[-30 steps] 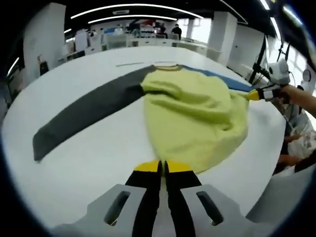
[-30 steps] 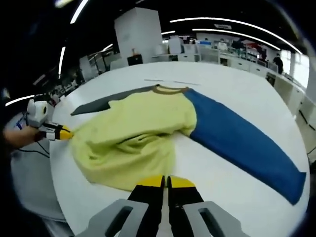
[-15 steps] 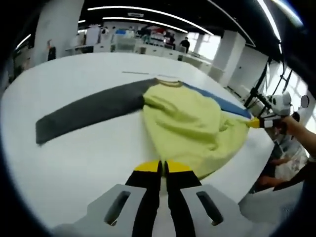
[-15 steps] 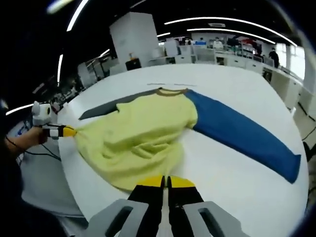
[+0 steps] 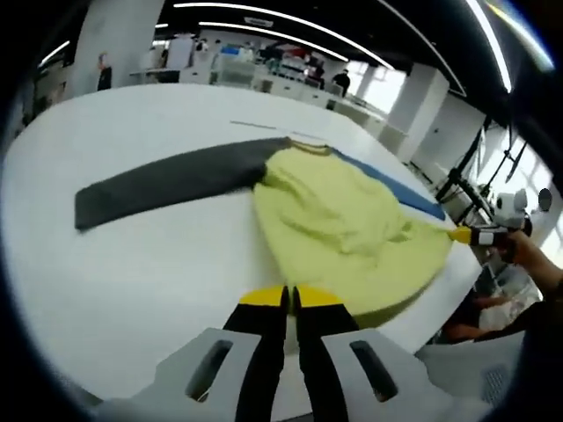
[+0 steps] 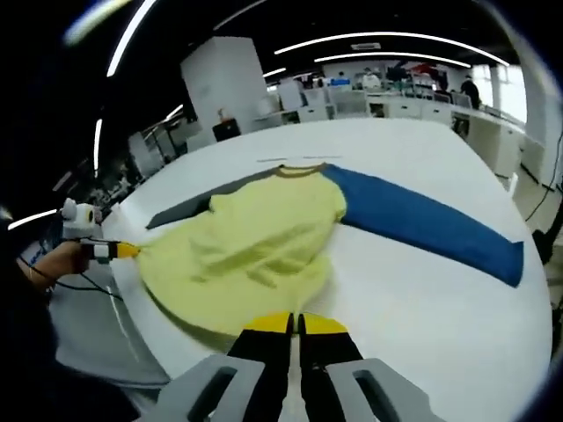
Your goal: Fold the garment on the visible template until the final outline fits inside the template.
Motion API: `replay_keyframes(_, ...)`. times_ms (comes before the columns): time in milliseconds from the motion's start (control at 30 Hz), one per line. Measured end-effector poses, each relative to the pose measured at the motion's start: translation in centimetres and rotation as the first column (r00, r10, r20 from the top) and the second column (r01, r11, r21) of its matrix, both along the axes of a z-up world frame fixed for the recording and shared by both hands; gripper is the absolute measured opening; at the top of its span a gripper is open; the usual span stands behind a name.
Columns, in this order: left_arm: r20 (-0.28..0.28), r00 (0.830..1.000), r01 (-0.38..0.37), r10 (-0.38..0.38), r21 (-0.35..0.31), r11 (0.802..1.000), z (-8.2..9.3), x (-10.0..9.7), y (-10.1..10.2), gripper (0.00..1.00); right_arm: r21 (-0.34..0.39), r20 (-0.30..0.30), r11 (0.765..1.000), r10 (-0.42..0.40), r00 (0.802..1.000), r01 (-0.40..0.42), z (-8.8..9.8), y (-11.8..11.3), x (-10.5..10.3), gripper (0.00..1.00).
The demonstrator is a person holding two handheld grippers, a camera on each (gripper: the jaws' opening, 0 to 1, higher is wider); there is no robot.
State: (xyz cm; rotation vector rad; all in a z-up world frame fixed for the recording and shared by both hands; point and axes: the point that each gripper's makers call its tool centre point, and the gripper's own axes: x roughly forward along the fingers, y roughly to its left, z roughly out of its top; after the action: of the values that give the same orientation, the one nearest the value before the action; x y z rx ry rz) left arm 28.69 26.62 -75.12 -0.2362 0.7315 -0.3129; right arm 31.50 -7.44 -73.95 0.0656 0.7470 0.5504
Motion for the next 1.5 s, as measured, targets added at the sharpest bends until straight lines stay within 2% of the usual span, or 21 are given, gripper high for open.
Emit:
replay_keyframes(233, -0.033, 0.999, 0.011, -0.011, -0.011, 1.0, -0.2, -1.1, -0.5, 0.0, 0.004, -0.002, 1.0, 0.003, 1.0, -0.003, 0.2, 0.2, -1.2, 0.0)
replay_keyframes(500, -0.051, 0.999, 0.008, -0.009, -0.02, 1.0, 0.0, -1.5, -0.6, 0.0, 0.027, -0.004, 1.0, -0.005, 1.0, 0.005, 0.7, -0.2, -1.4, 0.0)
replay_keyframes(800, -0.088, 0.996, 0.025, -0.021, 0.045, 0.999, -1.2, -2.1, 0.2, 0.0, -0.012, -0.055, 1.0, -0.007, 0.998, 0.007, -1.0, -0.3, -3.4, 0.0)
replay_keyframes(933, -0.132, 0.99, 0.05, -0.04, 0.071, 0.996, -2.4, -2.8, 0.2, 0.0, -0.104, -0.087, 0.994, 0.002, 0.996, -0.012, -3.0, -1.0, -4.1, 0.0)
replay_keyframes(1133, -0.158, 0.986, 0.066, -0.05, 0.098, 0.993, -3.6, -3.5, 0.3, 0.0, -0.156, -0.128, 0.987, 0.009, 0.992, -0.029, -5.0, -1.1, -5.1, 0.0)
replay_keyframes(1500, -0.185, 0.981, 0.077, -0.051, 0.135, 0.988, -4.8, -4.0, 1.0, 0.0, -0.153, -0.169, 0.988, 0.0, 0.986, -0.026, -6.1, -0.8, -6.2, 0.0)
